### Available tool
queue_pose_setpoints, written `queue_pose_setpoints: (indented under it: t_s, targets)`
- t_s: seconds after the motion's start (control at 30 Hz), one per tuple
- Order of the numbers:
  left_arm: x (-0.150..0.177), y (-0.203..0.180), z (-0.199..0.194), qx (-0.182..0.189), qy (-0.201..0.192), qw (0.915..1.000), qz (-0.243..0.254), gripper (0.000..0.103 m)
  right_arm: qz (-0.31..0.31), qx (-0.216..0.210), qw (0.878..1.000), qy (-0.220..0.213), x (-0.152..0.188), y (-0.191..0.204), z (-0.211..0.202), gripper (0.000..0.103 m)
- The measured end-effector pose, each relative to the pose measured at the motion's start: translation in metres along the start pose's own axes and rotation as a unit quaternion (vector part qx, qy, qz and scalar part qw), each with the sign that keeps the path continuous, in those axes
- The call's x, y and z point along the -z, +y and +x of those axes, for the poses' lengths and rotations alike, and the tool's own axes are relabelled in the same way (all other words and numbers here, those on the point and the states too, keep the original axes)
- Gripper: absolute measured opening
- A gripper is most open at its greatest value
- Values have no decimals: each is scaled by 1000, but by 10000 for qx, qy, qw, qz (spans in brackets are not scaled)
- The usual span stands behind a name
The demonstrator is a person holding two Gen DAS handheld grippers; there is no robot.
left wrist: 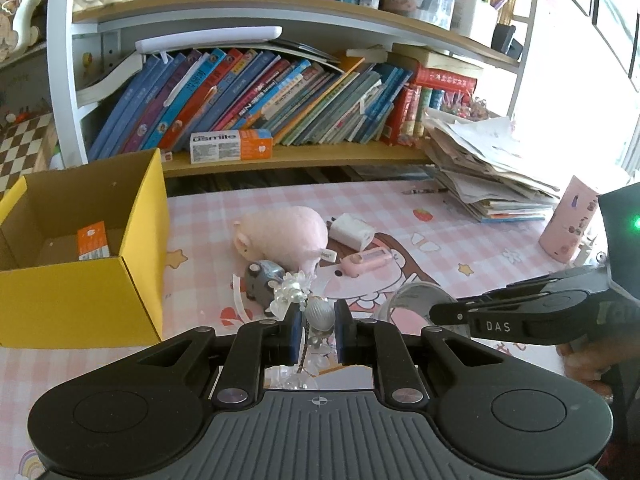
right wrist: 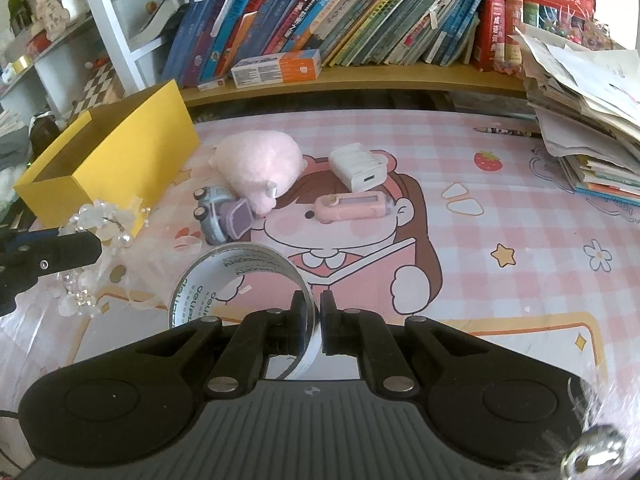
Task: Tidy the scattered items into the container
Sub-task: 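Carry the tape roll in the right gripper while the left gripper carries the bow to the yellow box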
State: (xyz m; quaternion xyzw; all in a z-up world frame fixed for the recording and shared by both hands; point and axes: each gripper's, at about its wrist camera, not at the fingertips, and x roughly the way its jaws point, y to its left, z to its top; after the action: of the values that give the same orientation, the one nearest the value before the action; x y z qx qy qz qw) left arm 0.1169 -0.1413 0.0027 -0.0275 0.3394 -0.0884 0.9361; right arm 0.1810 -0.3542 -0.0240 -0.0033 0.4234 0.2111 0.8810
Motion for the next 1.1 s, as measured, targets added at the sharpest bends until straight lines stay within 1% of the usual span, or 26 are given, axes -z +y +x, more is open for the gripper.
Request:
queue_pose_setpoints:
  t_s: [0.33,0.5,0.67,0.87,1.1]
  targets:
    - [9,3,-6,71,93,9999,-17,15,-20,-12,10000,70,8,9,-3,7]
    - [13,5,-8,206,134,9997,37,15,-6,34,10000,88,12,14,-4,7]
    - [15,13,-11,371,94,9992,83,15,29,172,9998,58,14,23,-8,7]
    - [17,30,-19,591,-5,9982,122,15,64,362,9993,15,16,42,-12,7]
    - [22,58,-33,772,-26,9969,153,15,65,492,9988,-27,19,77,-14,7]
